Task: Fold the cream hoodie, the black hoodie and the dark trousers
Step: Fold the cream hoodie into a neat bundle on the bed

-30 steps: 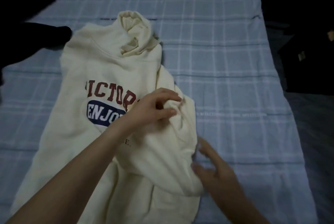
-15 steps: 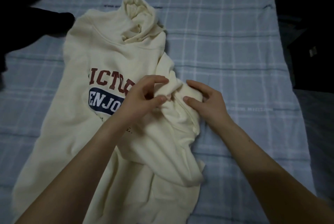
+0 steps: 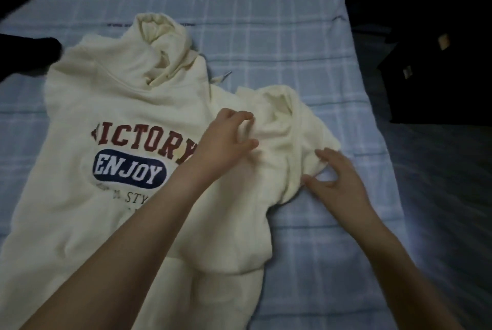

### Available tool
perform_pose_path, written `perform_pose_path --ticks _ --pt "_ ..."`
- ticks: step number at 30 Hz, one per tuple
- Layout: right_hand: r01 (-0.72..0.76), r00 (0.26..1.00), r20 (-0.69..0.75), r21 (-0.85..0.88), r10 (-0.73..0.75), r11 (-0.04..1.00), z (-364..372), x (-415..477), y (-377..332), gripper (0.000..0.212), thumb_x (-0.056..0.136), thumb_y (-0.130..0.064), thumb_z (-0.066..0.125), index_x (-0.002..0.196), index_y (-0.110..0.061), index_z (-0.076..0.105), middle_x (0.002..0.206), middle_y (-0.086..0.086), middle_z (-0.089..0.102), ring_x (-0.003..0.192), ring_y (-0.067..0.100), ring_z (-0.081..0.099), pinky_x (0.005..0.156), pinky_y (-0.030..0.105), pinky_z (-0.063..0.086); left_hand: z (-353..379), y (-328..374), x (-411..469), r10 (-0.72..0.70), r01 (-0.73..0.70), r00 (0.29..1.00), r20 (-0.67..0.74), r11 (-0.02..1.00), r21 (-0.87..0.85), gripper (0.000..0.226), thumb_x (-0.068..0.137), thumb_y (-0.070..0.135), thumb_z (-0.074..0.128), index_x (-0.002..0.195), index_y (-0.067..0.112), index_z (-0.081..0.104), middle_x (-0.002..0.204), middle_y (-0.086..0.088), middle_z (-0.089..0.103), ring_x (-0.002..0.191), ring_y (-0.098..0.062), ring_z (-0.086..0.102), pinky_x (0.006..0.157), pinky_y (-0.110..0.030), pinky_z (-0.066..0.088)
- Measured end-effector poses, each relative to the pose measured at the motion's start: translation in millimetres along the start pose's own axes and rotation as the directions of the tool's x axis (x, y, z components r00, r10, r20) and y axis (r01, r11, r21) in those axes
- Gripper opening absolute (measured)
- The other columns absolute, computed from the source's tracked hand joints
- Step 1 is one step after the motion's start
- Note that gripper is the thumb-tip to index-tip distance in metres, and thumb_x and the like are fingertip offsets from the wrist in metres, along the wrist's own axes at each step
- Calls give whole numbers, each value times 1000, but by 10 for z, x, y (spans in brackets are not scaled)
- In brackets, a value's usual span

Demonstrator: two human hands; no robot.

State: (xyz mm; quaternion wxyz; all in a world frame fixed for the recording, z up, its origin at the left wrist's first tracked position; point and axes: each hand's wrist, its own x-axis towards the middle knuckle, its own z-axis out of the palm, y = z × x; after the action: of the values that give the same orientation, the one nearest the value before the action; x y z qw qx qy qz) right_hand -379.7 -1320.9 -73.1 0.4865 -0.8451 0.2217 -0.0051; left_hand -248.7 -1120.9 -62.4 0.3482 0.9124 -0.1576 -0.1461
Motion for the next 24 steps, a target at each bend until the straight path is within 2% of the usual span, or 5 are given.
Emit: perform_pose_path --ticks 4,8,11,18,24 --pt "21 991 -128 -56 -28 998 -104 122 122 41 90 -20 71 128 -29 59 131 -1 50 105 13 57 97 32 50 161 91 204 206 -201 978 -18 970 134 44 85 32 71 127 23 62 123 -5 53 116 -26 42 99 -21 26" --pt "134 987 -75 -123 -144 983 -149 444 18 46 94 -33 58 140 -32 51 140 0 49 125 19 46 107 30 36 287 240 418 214 -215 970 -112 977 3 35 84 25 68 118 20 68 110 0 51 111 -23 42 92 -9 24" --pt "187 982 19 -60 -186 981 -115 710 -113 44 98 -29 55 141 -31 51 139 -5 53 126 11 46 108 25 33 290 243 554 131 -137 986 -102 989 -59 42 82 29 63 124 22 64 114 2 61 116 -23 49 104 -28 36" --pt "216 940 297 -135 -168 967 55 1250 -246 58 88 -23 69 141 -36 50 142 -6 54 128 11 49 99 19 37 272 -187 599 109 -112 994 30 981 157 50 81 47 59 124 23 62 120 3 61 116 -27 49 96 -26 31" --pt "253 948 -283 387 -147 887 -391 807 -295 51 81 14 59 117 -21 69 120 -6 69 115 8 64 96 21 51 93 143 641 176 -240 934 -312 954 -181 13 80 23 73 93 24 73 85 14 63 80 1 53 80 -17 36"
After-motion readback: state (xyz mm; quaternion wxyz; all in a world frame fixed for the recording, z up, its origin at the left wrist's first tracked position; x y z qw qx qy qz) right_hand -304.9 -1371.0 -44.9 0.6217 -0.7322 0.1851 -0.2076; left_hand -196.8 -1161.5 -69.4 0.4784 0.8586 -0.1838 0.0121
